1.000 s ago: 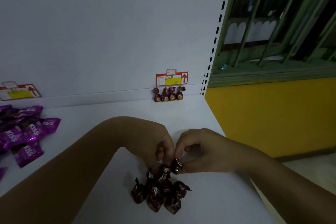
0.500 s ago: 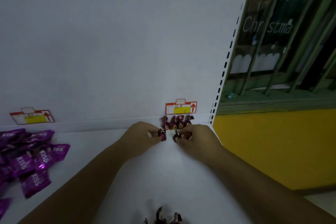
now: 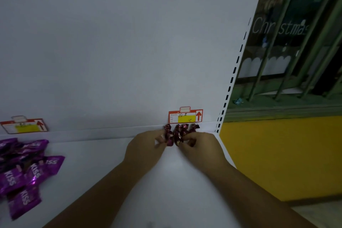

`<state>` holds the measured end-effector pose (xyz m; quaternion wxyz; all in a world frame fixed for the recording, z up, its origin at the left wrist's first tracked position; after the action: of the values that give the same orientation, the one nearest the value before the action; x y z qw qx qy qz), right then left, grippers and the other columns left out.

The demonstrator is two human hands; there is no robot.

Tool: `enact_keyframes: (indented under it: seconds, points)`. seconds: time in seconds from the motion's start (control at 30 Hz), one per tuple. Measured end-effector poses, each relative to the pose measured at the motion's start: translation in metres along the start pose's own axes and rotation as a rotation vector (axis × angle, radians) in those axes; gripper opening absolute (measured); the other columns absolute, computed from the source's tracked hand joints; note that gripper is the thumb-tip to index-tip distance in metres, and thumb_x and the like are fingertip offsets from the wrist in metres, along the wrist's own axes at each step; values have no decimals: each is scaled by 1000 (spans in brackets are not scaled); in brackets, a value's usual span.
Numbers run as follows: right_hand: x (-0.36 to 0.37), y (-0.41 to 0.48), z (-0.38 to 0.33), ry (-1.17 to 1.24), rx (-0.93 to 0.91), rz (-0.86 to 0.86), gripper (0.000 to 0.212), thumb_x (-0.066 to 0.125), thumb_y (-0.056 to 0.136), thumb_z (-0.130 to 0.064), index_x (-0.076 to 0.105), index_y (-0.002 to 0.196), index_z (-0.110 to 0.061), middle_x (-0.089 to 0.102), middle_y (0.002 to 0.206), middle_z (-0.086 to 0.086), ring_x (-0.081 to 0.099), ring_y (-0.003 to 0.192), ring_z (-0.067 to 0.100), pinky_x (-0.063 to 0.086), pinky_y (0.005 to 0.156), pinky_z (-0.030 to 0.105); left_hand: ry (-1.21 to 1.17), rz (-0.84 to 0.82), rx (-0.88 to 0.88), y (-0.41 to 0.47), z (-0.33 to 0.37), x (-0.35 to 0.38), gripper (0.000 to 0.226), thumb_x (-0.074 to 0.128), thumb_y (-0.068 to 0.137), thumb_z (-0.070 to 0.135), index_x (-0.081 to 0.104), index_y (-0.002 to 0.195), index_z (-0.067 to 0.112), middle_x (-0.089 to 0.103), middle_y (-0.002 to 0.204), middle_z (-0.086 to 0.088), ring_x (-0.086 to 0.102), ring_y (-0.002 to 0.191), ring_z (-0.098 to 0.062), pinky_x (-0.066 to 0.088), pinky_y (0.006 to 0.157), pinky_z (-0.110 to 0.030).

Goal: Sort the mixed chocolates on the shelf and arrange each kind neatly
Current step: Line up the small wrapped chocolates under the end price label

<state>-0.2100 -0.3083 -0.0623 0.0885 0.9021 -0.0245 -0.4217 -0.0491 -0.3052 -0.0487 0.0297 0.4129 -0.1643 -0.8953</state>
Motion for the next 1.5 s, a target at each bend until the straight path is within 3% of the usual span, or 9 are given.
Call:
enact_keyframes:
  seconds: [0.1, 0.27, 0.73, 0.87, 0.93, 1.1, 1.3, 1.4, 1.5]
  points:
    - [0, 1, 2, 1, 4, 11, 23, 64, 85, -39, 71, 102, -25, 56, 70, -17, 50, 64, -1, 33, 56, 11, -45, 12, -82, -1, -6, -1, 24, 69, 78, 27, 66, 101, 30, 61, 77, 22, 56, 76, 0, 41, 72, -19]
    - [0, 2, 4, 4, 11, 11, 26, 64, 85, -38, 71, 105, -23, 57, 75, -14, 53, 70, 1, 38, 61, 14, 56, 19, -98, -2, -7, 0, 32, 69, 79, 33, 64, 111, 30, 62, 112, 17, 54, 108, -5, 34, 86, -17]
    - [0, 1, 3, 19, 43, -15, 28, 66, 83, -37, 71, 105, -21, 71, 94, -4, 62, 84, 8, 50, 78, 24, 109, 37, -86, -1, -6, 3, 36, 68, 76, 46, 64, 109, 30, 64, 112, 16, 56, 106, -5, 36, 83, -18]
    - [-11, -1, 6, 218, 99, 36, 3, 71, 78, -23, 73, 77, -22, 68, 73, -6, 59, 65, 5, 47, 64, 23, 13, 61, -106, -1, -8, -2, 29, 73, 72, 44, 63, 94, 29, 61, 96, 16, 55, 79, -5, 37, 71, -19]
    - [-17, -1, 12, 334, 137, 75, 21, 69, 77, -16, 63, 58, -20, 59, 58, -7, 50, 52, 5, 41, 53, 21, -25, 71, -80, -2, -5, -5, 21, 74, 72, 38, 57, 79, 28, 59, 81, 13, 47, 62, -1, 35, 61, -19]
    - [-8, -6, 1, 362, 52, -85, 32, 68, 81, -12, 54, 54, -21, 48, 53, -7, 41, 46, 4, 33, 43, 13, 2, 10, 56, -11, 10, -1, 17, 67, 79, 27, 57, 65, 24, 53, 55, 7, 47, 54, -9, 36, 55, -23]
    - [-5, -47, -24, 109, -185, -432, 24, 66, 79, -8, 63, 65, -27, 61, 66, -12, 52, 59, -2, 43, 61, 17, 113, -275, 82, -21, 20, 14, 6, 64, 80, 27, 61, 76, 29, 57, 67, 12, 49, 59, -1, 36, 62, -21]
    - [-8, -97, -32, 81, -271, -690, 19, 72, 78, -9, 68, 83, -27, 66, 85, -7, 60, 76, 3, 48, 71, 17, 34, -687, 113, -49, 33, 13, 30, 67, 77, 7, 61, 91, 33, 62, 82, 16, 53, 68, 4, 42, 64, -13]
    - [-18, -135, -34, 59, -338, -746, 34, 78, 73, -18, 62, 99, -34, 58, 97, -16, 54, 90, 3, 43, 75, 12, 6, -1085, 178, -100, 51, 0, 43, 72, 65, 30, 56, 103, 44, 63, 107, 18, 57, 99, 3, 46, 83, -14]
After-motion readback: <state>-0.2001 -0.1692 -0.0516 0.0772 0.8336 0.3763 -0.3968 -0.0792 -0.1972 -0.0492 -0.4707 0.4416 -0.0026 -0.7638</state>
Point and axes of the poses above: each hand's wrist, its own y-axis towards the middle knuckle, its own x-axis out of the palm, z = x × y, the point moved 9 cm from there along y, towards the middle knuckle
